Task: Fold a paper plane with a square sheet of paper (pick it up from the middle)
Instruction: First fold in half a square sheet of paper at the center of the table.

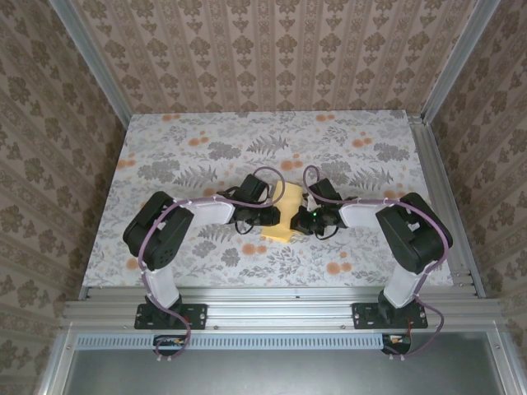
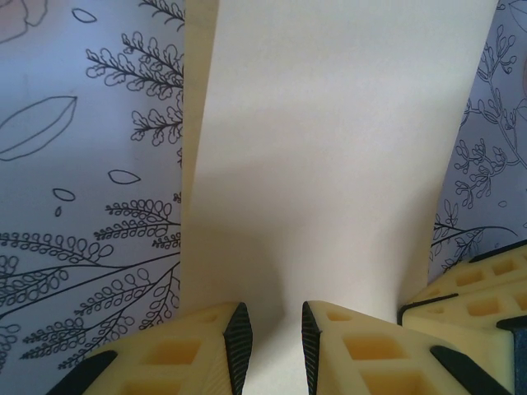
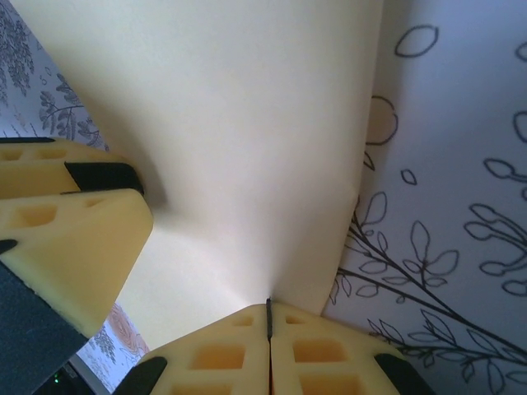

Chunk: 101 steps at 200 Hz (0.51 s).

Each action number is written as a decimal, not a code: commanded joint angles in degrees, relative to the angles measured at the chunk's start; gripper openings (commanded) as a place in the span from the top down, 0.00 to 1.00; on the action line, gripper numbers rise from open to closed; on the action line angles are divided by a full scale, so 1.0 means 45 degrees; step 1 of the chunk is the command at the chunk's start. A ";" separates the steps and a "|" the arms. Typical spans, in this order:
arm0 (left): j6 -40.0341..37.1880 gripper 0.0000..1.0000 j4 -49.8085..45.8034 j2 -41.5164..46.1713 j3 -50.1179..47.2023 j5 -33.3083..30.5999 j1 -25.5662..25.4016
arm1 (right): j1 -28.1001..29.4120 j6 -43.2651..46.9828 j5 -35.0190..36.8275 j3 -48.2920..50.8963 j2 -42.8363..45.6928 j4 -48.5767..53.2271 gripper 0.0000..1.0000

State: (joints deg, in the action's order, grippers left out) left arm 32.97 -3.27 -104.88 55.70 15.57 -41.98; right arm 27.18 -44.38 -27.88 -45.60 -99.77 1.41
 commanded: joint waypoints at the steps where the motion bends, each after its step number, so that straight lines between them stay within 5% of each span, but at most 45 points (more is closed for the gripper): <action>1: 0.0154 0.71 -0.1414 -0.0894 -0.0562 -0.0698 -0.0028 | 0.0019 0.0460 0.0316 0.0568 0.0410 0.1913 0.90; 101: 0.0146 0.71 -0.1385 -0.0736 -0.0557 -0.0492 -0.0020 | -0.0015 -0.2319 -0.1386 0.0100 0.0393 -0.2066 0.90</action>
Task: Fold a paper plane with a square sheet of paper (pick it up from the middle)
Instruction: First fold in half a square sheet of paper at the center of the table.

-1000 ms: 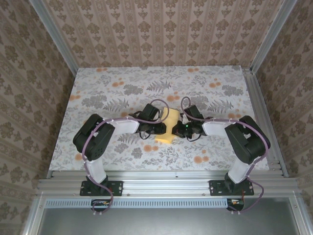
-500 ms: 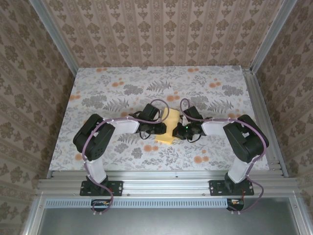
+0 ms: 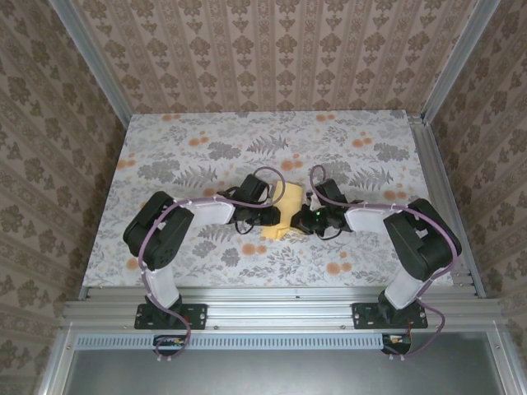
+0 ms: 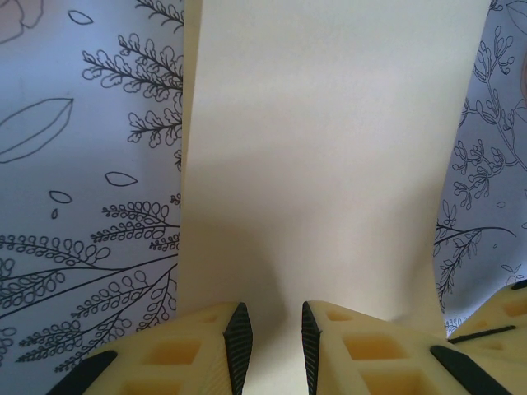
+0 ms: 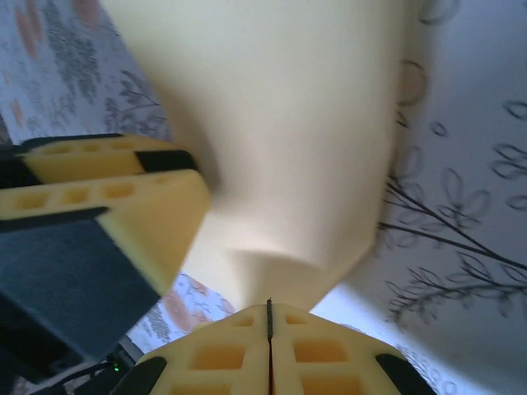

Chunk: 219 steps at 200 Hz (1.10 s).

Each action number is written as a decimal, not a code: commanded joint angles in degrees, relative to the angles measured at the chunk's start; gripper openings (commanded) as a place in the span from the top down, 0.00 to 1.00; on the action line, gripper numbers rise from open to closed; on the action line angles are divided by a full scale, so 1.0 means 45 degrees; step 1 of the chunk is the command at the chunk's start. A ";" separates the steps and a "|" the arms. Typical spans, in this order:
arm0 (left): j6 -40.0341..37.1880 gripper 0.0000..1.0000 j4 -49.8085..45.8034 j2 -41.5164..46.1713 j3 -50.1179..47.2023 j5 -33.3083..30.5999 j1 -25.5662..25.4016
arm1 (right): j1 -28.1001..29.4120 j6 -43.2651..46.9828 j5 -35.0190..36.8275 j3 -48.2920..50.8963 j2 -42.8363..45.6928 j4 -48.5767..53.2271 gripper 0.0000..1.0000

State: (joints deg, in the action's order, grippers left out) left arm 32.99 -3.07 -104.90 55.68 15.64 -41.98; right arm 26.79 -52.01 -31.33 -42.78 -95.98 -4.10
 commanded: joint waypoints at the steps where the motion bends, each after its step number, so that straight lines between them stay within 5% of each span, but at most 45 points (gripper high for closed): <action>1: 0.0145 0.71 -0.1447 -0.0731 -0.0545 -0.0507 -0.0024 | 0.0078 -0.0637 -0.0637 -0.0539 -0.0487 -0.0855 0.90; 219: 0.0051 0.71 -0.1696 -0.0736 -0.0541 -0.0661 -0.0016 | 0.0372 0.2895 -0.0373 0.0040 -0.0556 0.3813 0.90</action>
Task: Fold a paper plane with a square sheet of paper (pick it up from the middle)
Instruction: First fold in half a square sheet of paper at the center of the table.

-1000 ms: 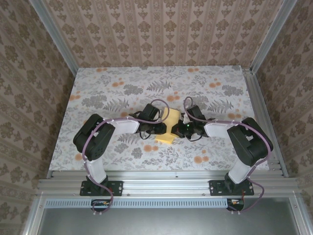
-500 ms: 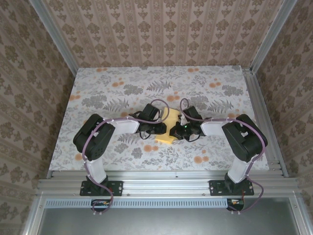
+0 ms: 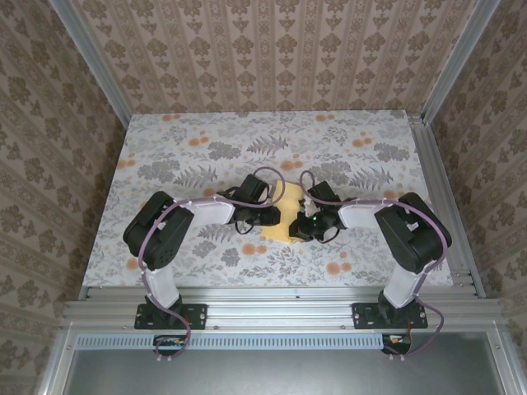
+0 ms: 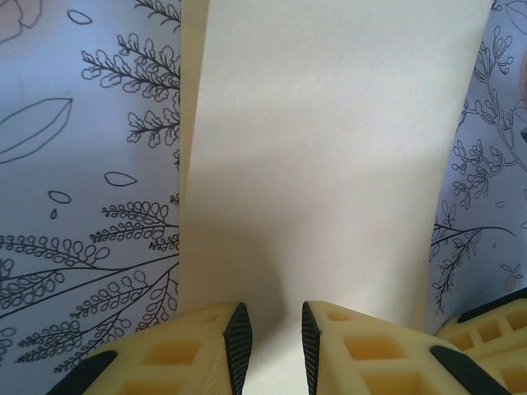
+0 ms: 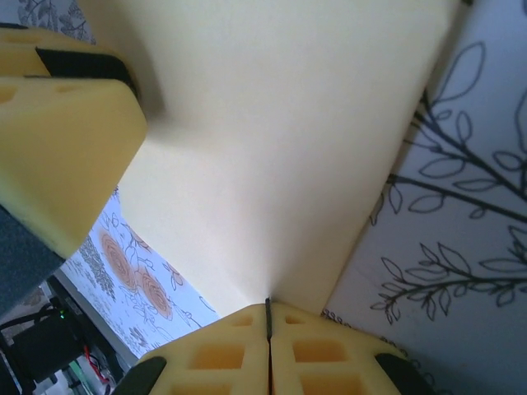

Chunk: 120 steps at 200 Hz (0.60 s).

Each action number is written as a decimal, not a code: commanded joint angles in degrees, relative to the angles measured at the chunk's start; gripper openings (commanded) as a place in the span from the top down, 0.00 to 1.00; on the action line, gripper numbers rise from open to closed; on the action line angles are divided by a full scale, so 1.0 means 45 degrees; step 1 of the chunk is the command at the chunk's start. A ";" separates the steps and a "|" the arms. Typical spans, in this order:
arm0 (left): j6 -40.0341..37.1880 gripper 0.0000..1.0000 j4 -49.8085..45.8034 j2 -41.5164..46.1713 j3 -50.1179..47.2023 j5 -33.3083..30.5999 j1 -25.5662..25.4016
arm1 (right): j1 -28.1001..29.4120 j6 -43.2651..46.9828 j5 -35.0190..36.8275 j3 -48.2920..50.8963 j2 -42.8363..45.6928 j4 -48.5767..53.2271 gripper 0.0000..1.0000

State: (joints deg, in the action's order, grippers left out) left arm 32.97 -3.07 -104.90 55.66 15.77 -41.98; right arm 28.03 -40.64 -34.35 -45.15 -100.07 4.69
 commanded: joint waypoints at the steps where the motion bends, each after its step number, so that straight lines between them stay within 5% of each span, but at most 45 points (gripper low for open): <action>1: 0.0056 0.71 -0.1698 -0.0734 -0.0534 -0.0691 -0.0022 | 0.0097 0.0365 0.0293 0.0562 0.0397 0.1865 0.90; 57: 0.0090 0.71 -0.1544 -0.0751 -0.0519 -0.0631 -0.0041 | 0.0100 -0.1087 -0.0614 0.0048 0.1629 0.0734 0.91; 120: 0.0075 0.71 -0.1593 -0.0634 -0.0579 -0.0671 -0.0032 | 0.0251 -0.1858 -0.0626 -0.0417 0.0147 -0.0977 0.91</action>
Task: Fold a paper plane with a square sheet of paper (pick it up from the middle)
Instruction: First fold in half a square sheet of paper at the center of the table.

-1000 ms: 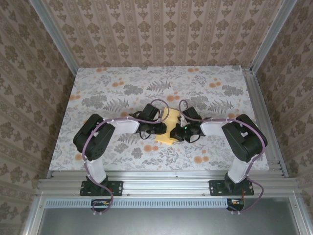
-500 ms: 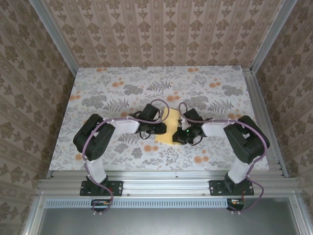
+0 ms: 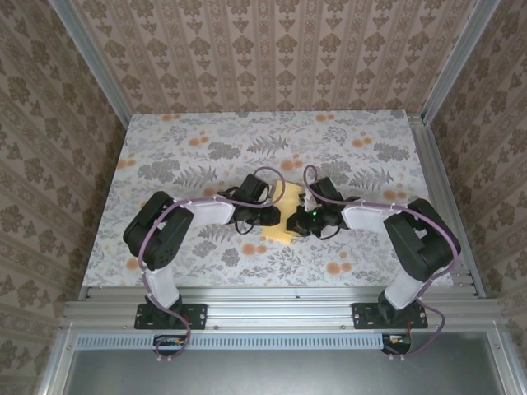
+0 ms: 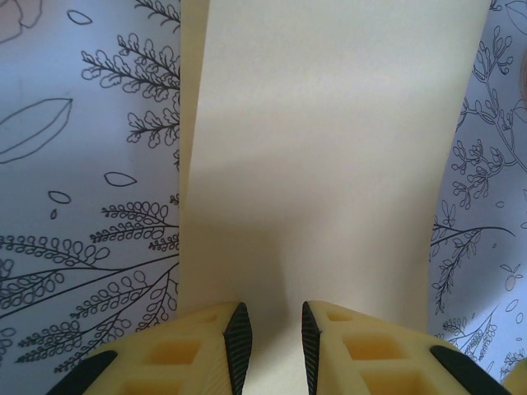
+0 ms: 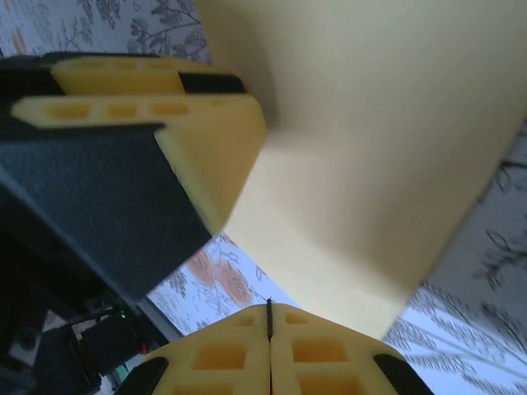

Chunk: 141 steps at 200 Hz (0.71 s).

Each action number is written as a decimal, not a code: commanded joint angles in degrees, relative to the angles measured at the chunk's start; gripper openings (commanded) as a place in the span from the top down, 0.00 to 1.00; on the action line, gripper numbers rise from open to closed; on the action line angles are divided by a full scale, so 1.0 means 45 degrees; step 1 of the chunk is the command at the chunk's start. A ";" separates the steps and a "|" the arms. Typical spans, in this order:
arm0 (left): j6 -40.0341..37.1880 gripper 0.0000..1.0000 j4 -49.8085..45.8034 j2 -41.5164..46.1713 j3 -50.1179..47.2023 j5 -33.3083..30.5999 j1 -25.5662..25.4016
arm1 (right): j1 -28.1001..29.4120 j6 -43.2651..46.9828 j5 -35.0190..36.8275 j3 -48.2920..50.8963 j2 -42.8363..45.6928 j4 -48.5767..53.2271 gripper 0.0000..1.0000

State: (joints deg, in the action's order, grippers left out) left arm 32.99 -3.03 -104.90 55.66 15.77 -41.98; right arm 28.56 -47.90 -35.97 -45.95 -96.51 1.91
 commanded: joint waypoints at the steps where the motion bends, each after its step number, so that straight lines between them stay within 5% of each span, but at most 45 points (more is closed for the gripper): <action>1: 0.0071 0.71 -0.1607 -0.0634 -0.0576 -0.0681 -0.0030 | 0.0146 -0.0230 -0.0278 -0.0237 -0.0664 -0.0344 0.91; 86: 0.0073 0.71 -0.1434 -0.0945 -0.0437 -0.0522 -0.0085 | 0.0038 0.3040 0.1284 -0.0441 -0.0594 0.3920 0.91; 141: -0.0406 0.71 -0.2021 -0.0993 -0.0043 -0.0772 -0.0084 | -0.0656 0.2129 0.0560 -0.0928 0.0634 0.3134 0.90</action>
State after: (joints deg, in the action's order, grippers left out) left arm 32.91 -4.08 -105.47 56.80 15.77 -42.04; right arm 26.92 -36.40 -33.21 -47.62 -97.41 15.66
